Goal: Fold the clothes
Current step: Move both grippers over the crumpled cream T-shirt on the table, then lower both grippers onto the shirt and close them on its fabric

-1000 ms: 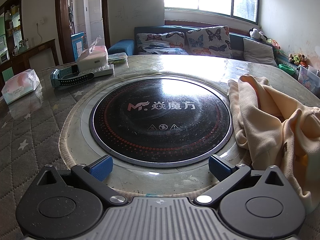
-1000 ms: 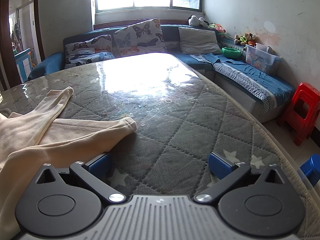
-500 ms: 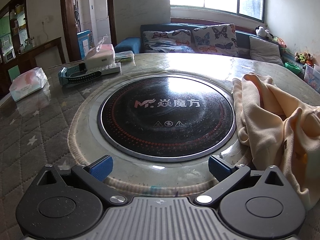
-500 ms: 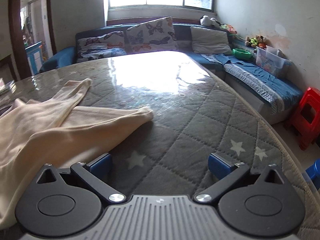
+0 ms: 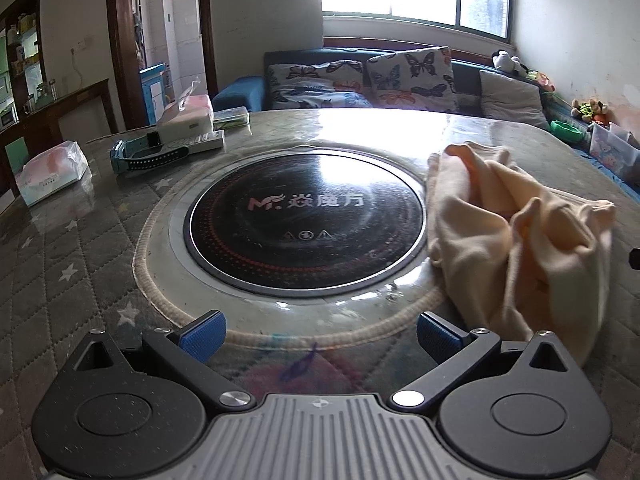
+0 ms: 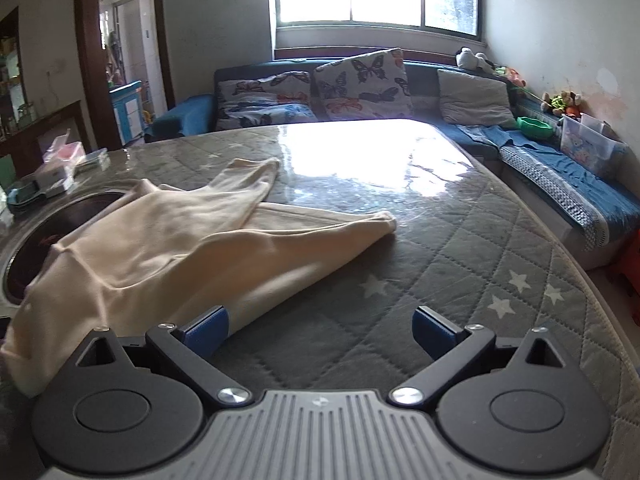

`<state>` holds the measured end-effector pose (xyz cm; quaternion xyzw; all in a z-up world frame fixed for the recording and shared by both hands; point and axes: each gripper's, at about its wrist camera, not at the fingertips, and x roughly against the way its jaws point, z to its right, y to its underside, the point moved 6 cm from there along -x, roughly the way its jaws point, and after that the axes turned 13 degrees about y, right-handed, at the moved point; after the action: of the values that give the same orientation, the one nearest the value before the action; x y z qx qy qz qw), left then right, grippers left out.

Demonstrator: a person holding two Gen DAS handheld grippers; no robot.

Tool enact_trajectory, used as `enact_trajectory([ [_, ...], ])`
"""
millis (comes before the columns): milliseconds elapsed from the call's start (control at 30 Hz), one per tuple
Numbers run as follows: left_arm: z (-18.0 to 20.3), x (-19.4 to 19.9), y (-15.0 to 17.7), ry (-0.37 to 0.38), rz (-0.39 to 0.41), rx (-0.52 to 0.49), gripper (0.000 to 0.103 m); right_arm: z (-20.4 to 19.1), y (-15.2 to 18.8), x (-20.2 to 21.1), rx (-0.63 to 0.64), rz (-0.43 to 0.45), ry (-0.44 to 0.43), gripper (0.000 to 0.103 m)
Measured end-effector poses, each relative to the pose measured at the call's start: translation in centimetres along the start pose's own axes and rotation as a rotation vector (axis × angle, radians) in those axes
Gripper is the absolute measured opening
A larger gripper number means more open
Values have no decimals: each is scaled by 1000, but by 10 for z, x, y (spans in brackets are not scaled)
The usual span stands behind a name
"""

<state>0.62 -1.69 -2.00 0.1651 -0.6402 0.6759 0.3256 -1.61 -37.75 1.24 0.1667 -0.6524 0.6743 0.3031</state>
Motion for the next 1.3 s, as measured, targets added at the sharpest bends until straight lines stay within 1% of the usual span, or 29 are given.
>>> enact_trajectory([
  [433, 28, 19, 11, 57, 6, -48, 103, -32, 19, 39, 74, 19, -84, 99],
  [567, 32, 22, 13, 64, 5, -49, 103, -39, 22, 45, 84, 15, -104, 95],
  [933, 50, 27, 23, 86, -16, -98, 103, -49, 34, 56, 101, 7, -126, 94],
  [1100, 58, 32, 24, 80, -12, -124, 103, -51, 40, 59, 96, -7, -142, 91],
  [1167, 61, 34, 25, 82, -10, -132, 103, -51, 42, 60, 95, -13, -149, 87],
  [1300, 66, 36, 26, 87, -12, -144, 103, -52, 45, 65, 95, -13, -158, 86],
])
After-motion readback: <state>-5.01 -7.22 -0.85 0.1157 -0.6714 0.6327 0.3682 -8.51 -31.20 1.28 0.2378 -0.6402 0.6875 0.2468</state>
